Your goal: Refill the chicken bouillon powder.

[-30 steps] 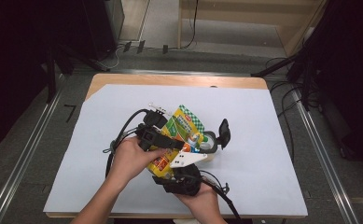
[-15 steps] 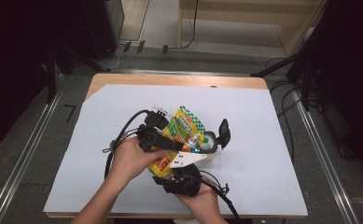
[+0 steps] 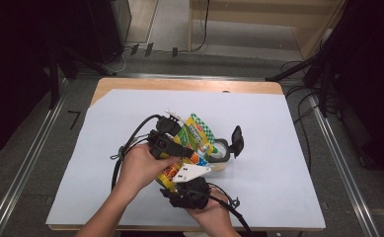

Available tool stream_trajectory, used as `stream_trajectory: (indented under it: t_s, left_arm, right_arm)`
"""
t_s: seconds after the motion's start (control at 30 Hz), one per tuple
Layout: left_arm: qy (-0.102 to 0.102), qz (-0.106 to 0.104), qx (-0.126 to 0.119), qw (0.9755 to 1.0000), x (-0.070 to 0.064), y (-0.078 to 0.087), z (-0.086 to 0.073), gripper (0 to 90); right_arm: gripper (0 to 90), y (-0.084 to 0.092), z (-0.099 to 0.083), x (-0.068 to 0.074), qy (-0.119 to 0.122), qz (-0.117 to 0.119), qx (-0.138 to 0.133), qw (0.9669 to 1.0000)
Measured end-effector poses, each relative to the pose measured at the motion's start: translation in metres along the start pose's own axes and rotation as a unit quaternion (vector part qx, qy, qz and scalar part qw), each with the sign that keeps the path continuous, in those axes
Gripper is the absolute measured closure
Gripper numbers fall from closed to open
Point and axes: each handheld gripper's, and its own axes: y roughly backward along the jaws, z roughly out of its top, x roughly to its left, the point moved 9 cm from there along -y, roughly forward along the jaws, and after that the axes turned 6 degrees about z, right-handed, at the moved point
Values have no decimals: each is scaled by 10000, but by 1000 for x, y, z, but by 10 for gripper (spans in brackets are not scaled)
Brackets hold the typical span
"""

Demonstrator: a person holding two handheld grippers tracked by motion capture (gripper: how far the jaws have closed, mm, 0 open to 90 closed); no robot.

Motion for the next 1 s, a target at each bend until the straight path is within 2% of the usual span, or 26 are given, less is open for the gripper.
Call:
stream_trajectory:
  t_s: [0.4, 0.63, 0.8, 0.9, 1.0]
  left_arm:
    - [31, -32, -29, 10000, 0, 0, 2, 761]
    - [78, -63, -30, 9999, 1, 0, 5, 756]
    - [58, -169, 19, 9998, -1, 2, 2, 666]
    - [-1, -183, 30, 9998, -2, 5, 0, 634]
    - [-13, -183, 78, 9998, -1, 9, -2, 621]
  right_arm:
    - [548, -1, -1, 0, 26, -18, 20, 10000]
    - [591, 1, 3, 0, -210, 138, -143, 9996]
    - [604, 3, 4, -2, -398, 296, -248, 9985]
    - [616, 4, 4, -3, -539, 386, -323, 9973]
    - [619, 7, 4, -4, -565, 411, -368, 9969]
